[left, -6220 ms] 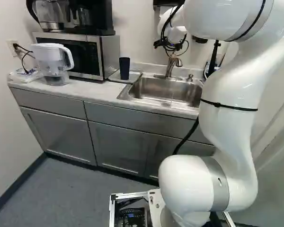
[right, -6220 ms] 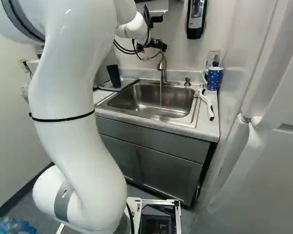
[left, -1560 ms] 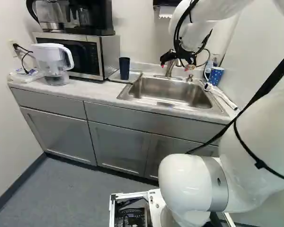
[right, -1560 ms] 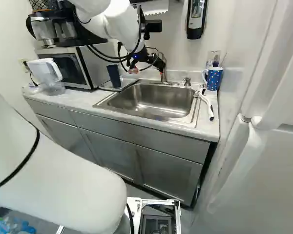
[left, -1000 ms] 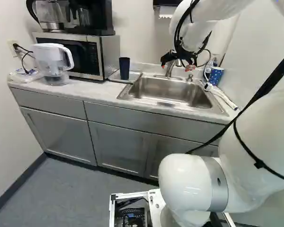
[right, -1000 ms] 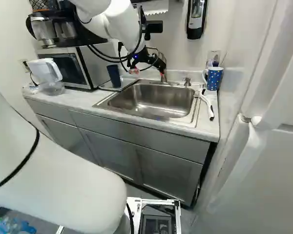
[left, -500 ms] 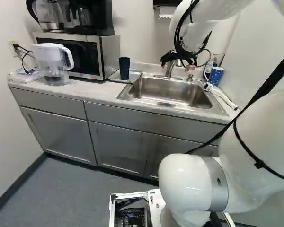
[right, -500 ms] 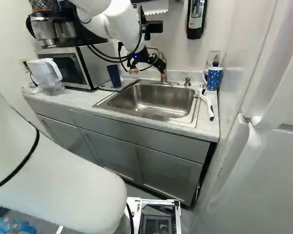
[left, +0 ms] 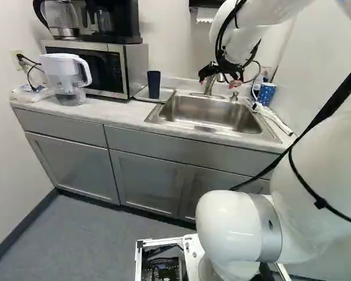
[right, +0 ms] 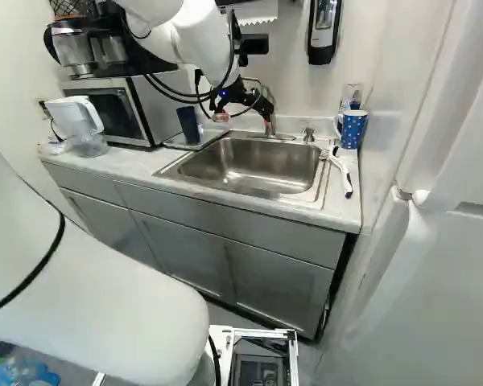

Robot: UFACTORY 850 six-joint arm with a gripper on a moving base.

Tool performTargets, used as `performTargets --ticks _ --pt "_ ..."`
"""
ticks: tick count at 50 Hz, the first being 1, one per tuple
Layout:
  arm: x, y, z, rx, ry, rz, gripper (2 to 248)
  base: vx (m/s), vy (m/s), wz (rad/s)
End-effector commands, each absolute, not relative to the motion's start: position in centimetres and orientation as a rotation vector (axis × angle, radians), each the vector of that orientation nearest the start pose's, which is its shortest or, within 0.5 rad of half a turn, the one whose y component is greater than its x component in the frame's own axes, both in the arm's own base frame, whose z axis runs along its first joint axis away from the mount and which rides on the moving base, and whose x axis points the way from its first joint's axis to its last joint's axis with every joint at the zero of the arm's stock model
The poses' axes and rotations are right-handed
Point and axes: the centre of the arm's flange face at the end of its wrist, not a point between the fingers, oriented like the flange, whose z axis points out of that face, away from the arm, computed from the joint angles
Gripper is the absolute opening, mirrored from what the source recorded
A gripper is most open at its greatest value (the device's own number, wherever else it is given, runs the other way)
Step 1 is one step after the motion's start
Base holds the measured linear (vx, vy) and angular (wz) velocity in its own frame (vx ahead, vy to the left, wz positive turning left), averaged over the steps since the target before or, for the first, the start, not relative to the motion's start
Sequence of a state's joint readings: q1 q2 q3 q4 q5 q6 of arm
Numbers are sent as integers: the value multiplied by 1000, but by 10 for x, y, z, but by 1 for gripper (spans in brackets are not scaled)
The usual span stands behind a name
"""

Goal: Rinse the cup and place it in the tray

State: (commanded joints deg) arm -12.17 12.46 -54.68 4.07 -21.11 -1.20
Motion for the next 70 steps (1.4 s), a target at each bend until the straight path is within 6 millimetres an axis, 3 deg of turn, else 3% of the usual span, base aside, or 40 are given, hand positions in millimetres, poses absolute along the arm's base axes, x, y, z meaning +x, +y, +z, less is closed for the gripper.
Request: performTargets --ticks 70 --pt "422 -89 655 -2908 361 -1245 247 -110 2 -2"
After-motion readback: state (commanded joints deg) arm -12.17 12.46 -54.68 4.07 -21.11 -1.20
